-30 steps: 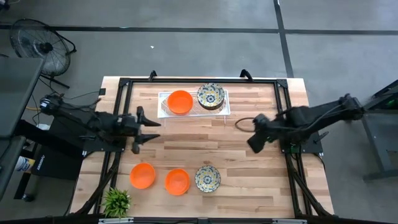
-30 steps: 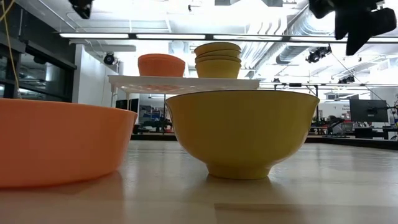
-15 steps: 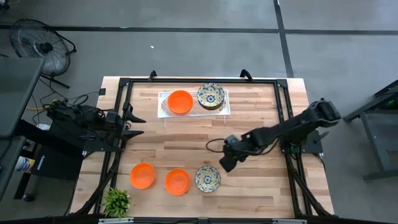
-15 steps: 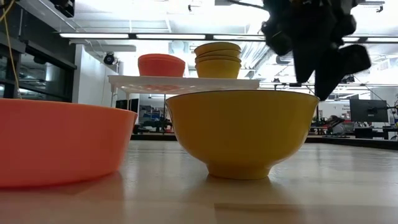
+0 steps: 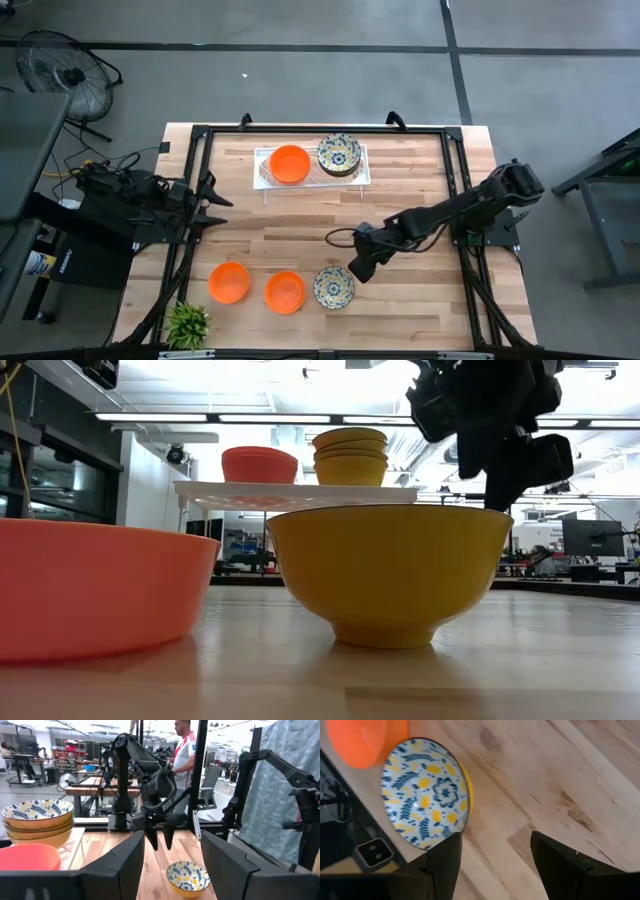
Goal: Pick & Place Mini bowls
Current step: Stack the white patterned bowl on the other white patterned bowls on the shelf
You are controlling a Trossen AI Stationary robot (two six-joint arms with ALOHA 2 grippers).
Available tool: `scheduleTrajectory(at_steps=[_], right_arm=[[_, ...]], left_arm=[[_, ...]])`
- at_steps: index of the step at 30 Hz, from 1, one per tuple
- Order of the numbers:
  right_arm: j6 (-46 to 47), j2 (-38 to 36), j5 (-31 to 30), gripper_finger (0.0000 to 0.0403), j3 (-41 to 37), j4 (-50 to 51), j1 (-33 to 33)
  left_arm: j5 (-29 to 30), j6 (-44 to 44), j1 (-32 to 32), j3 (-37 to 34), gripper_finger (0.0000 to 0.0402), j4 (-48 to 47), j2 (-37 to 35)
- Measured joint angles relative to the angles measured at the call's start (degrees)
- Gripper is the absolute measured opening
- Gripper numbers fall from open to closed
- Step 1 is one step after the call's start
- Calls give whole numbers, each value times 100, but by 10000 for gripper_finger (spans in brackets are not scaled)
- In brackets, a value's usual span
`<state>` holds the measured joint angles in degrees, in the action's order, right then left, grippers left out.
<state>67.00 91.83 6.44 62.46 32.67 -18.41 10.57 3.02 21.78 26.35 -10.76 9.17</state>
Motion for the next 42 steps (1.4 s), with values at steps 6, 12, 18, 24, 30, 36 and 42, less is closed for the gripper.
scheduleTrajectory(at_steps=[6,12,18,24,30,36,42], right_arm=[[-22,-55,-231,224,0,-44,-20],[504,-60,-275,224,2,-141,-58],[973,-68,-265,224,8,-449,-90],[1103,-68,-287,224,11,-591,-88],[1423,-68,-423,224,13,-639,-130],[1191,196,-479,224,13,-759,-260],[1150,622,-425,224,11,-981,-526]], left_arm=[[-463,-107,0,2,191,-160,-57],[-713,-387,-1,2,191,-287,-145],[-1134,-572,-2,-152,191,-436,-577],[-1496,-631,-2,-383,191,-508,-872],[-1944,-865,-1,-402,191,-533,-875],[-2139,-882,0,-402,191,-536,-876],[-2251,-786,0,-402,191,-629,-876]])
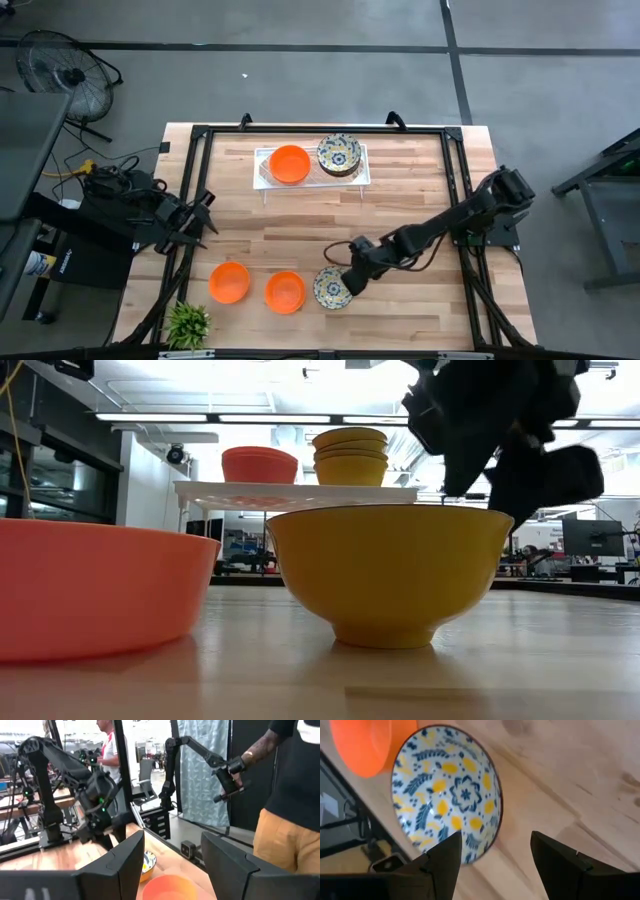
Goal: Pick & Place Mini bowls
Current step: Stack the white patterned bowl on the other white patterned bowls on the shelf
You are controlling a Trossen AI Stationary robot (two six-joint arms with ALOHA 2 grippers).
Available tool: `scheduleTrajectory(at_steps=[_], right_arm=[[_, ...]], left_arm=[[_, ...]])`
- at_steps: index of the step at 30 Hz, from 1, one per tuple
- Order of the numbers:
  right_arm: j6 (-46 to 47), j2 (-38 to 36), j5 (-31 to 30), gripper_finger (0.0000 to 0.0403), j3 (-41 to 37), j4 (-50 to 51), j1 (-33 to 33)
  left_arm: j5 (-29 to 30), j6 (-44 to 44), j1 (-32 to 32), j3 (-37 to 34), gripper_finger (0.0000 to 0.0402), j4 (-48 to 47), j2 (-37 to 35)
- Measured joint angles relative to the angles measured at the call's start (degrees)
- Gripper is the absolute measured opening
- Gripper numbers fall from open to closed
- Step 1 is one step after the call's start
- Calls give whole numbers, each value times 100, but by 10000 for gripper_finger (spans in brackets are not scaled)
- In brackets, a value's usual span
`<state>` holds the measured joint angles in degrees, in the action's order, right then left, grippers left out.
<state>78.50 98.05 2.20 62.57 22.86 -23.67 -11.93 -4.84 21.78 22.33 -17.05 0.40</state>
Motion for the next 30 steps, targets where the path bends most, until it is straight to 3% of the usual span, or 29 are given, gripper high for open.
scheduleTrajectory(at_steps=[9,19,24,30], right_arm=[[102,559,-250,224,-8,-461,-59],[286,567,-495,220,-7,-434,-59],[416,567,-403,181,-7,-362,-60],[575,553,-161,99,-7,-298,-60]], left_arm=[[-73,125,0,0,191,-73,0],[-14,234,0,0,191,-114,0],[25,240,-2,0,191,-113,0],[41,226,-1,0,191,-115,-1]])
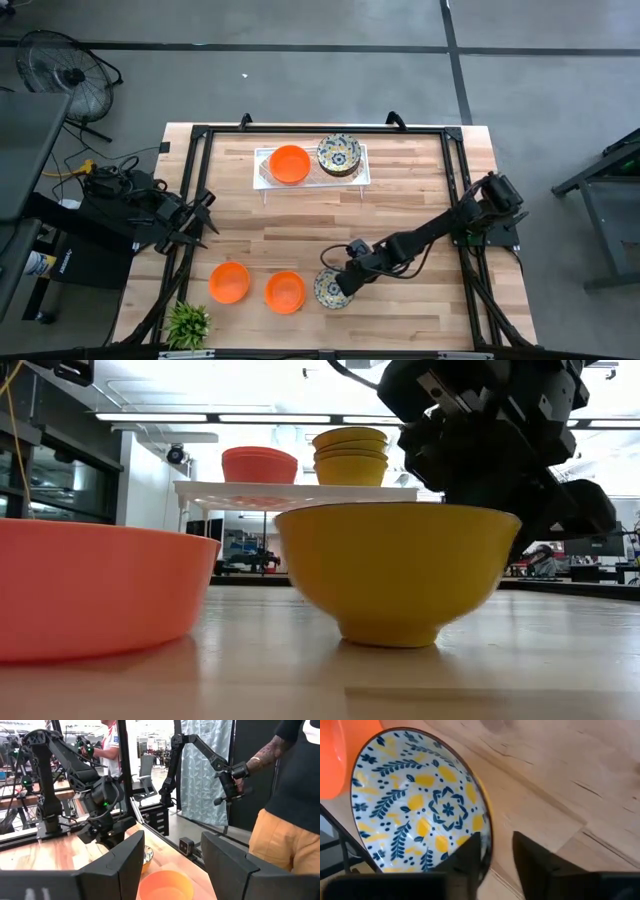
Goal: Pick & Place Mini bowls
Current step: Stack the white patterned bowl on the other white patterned bowls on the shelf
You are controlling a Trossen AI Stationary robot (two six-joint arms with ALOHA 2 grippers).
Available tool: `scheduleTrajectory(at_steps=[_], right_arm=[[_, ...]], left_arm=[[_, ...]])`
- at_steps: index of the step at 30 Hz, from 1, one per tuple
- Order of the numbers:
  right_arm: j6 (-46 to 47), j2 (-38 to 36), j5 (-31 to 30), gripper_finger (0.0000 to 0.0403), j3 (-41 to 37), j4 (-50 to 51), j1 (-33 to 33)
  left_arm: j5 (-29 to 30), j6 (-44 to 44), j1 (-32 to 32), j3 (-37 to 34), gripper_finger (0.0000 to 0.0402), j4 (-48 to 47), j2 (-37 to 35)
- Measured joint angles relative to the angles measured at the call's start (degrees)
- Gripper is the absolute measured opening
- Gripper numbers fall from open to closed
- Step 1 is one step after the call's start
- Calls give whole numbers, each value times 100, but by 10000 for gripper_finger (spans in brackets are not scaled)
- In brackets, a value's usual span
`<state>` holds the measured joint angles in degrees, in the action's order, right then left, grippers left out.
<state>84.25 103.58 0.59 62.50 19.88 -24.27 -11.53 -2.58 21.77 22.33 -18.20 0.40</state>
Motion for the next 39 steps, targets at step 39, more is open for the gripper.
scheduleTrajectory(at_steps=[39], right_arm=[[-2572,-1200,-37,1,5721,6940,3864]], left_arm=[[398,-102,1,4,191,2,1]])
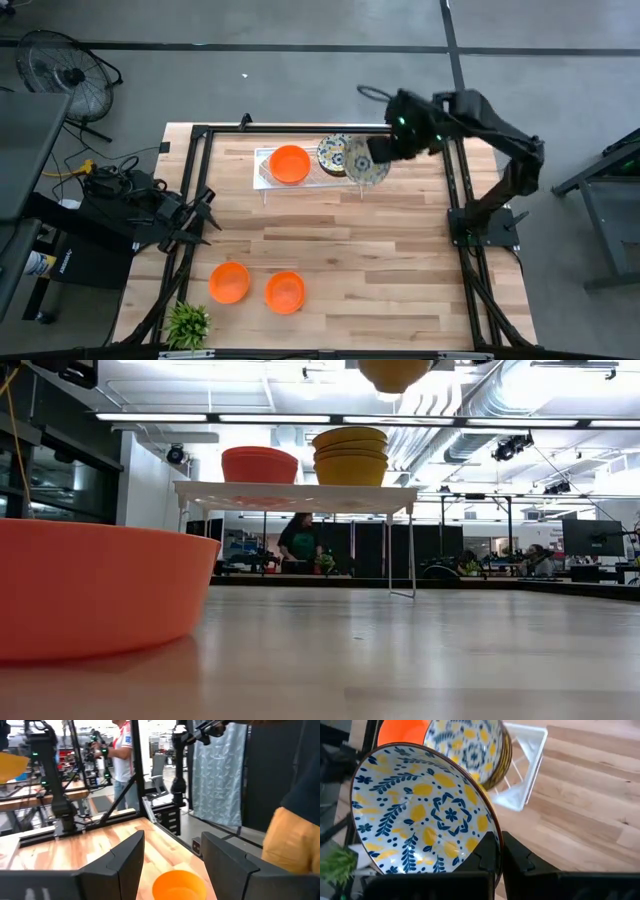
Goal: Pick & Place Mini bowls
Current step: Stack the white patterned bowl on the other white patterned bowls on the shelf
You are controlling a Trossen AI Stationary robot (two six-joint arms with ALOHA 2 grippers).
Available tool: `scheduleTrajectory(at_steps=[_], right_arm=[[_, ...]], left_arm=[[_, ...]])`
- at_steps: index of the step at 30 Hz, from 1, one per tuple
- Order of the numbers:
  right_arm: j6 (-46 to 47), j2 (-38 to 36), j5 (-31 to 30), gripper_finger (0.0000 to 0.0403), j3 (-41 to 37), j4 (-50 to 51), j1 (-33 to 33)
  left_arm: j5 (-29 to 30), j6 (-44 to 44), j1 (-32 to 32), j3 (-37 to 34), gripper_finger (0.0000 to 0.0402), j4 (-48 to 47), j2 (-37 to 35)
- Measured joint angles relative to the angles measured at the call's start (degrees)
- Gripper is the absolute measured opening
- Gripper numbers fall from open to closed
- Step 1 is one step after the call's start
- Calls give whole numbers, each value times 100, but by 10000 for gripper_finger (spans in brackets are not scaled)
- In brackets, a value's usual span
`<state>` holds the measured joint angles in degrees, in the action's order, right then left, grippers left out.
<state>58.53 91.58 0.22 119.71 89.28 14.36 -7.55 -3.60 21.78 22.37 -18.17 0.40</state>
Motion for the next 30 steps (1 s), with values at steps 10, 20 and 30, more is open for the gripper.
scheduleTrajectory(at_steps=[10,20,30], right_arm=[[-327,909,1048,0,135,-499,855],[-341,1189,1151,0,135,-1008,1275],[-396,1505,1165,0,135,-859,1260]], left_arm=[[458,-217,0,0,191,-13,-2],[495,-197,0,0,191,-181,-2],[518,-198,0,0,191,-308,-2]])
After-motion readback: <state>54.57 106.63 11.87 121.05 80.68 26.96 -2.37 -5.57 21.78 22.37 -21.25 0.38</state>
